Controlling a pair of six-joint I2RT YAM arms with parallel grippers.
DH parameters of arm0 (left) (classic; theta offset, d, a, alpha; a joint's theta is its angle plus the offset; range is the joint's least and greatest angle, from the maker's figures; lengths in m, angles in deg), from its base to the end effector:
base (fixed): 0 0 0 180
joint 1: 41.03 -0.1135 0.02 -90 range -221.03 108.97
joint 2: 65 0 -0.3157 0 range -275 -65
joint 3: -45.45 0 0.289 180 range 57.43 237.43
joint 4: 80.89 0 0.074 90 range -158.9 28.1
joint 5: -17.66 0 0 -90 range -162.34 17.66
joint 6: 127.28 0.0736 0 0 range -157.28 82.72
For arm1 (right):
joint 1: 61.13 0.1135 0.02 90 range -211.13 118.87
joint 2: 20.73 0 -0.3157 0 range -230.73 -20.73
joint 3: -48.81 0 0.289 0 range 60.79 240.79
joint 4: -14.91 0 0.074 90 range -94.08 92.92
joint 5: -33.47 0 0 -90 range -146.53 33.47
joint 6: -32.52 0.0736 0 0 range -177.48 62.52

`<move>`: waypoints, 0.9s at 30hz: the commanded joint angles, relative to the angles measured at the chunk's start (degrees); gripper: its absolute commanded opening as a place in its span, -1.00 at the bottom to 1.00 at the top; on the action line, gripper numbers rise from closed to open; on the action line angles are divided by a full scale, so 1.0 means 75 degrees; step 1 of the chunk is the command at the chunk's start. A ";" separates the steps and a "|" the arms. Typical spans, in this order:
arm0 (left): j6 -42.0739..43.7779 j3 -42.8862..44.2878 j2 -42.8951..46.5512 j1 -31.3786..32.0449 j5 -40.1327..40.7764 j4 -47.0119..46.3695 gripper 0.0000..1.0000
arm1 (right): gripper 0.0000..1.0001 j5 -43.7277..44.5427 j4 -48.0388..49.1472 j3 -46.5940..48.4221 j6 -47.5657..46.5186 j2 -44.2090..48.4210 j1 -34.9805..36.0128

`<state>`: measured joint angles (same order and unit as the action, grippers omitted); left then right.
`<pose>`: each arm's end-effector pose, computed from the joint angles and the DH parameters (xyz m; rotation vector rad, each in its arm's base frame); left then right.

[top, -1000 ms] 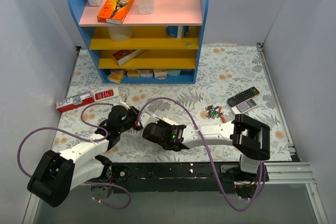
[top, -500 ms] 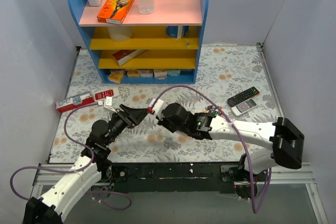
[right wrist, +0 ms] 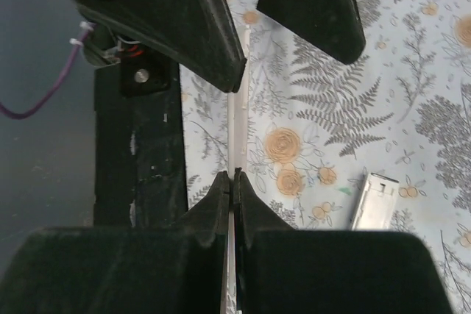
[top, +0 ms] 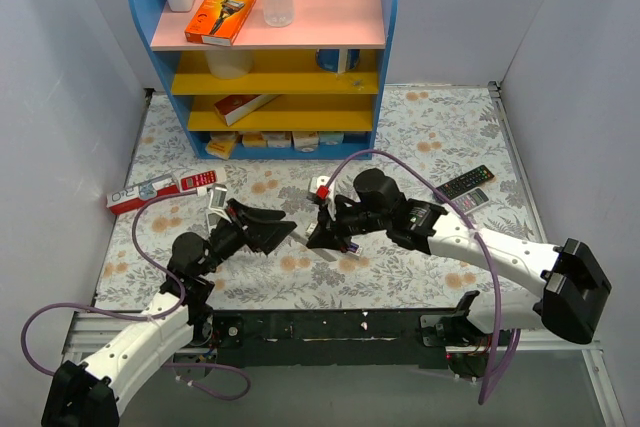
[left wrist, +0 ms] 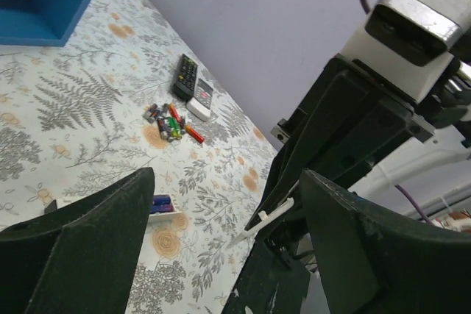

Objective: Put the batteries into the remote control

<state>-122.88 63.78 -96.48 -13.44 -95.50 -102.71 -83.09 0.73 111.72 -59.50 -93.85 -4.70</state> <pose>0.1392 -0.1054 0.2340 -0.4682 1.6781 -1.8379 0.1606 0.3016 0.3066 -1.2968 1.6673 1.0537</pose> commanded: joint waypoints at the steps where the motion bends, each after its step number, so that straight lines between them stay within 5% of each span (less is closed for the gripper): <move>1: 0.0340 0.0057 -0.0149 -0.0011 -0.0884 -0.1234 0.54 | -0.97 -0.1554 0.0901 -0.0159 0.0420 0.0421 -0.0280; 16: -0.0328 -0.0003 -0.0841 0.0000 -0.2092 -0.2934 -0.38 | -0.97 -0.2563 0.1687 -0.0452 0.0949 0.0422 -0.0633; 22: -0.0644 -0.0050 -0.1005 0.0000 -0.1835 -0.2936 -1.00 | -0.94 -0.2341 0.1676 -0.0452 0.1008 0.0304 -0.0644; 27: -0.0657 -0.0003 -0.0748 0.0000 -0.0559 -0.1672 -1.00 | -0.15 -0.1334 0.1243 -0.0277 0.0949 0.0234 -0.0644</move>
<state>-127.10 63.47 -103.52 -13.44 -107.48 -122.20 -98.35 9.95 108.55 -51.68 -91.73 -9.62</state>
